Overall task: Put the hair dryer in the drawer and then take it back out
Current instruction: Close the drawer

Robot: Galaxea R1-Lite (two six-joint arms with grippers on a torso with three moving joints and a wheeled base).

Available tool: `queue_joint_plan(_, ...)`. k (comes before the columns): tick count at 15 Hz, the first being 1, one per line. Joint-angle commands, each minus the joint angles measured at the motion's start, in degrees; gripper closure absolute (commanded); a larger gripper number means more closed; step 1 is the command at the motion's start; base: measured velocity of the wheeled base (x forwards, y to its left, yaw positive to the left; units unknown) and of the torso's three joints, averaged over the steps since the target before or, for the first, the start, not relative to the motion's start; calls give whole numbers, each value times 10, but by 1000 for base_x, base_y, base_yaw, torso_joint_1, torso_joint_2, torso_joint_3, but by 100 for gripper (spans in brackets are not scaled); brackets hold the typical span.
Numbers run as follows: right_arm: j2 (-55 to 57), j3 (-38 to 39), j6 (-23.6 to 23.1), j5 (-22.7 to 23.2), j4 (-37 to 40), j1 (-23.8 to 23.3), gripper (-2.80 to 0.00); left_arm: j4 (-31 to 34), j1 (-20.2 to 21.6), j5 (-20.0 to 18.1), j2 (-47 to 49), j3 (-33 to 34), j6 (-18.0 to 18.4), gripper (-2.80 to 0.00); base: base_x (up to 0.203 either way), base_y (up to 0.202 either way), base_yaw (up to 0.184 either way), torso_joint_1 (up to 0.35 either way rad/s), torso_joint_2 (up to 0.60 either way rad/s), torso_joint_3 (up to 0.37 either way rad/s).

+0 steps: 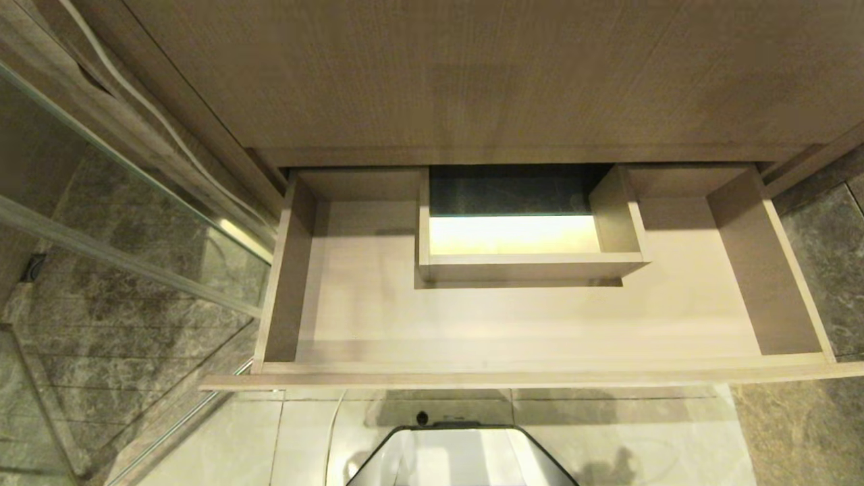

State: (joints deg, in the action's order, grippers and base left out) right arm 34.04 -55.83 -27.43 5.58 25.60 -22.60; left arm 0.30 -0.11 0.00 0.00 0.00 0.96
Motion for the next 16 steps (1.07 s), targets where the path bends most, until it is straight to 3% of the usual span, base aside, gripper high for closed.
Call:
queue_joint_plan(1,4,9,-2,0,-6,0,0,0,-1,0,0,1,0,0,0,0,0,-29,427,432)
queue_joint_plan(11,53,47,-3,-6,-15,-1,0,0,-1,0,0,1,0,0,0,0,0,-40,355,324)
queue_joint_plan(16,194,42,-24,-32,33,-32,0,0,-1,0,0,1,0,0,0,0,0,34,166,195)
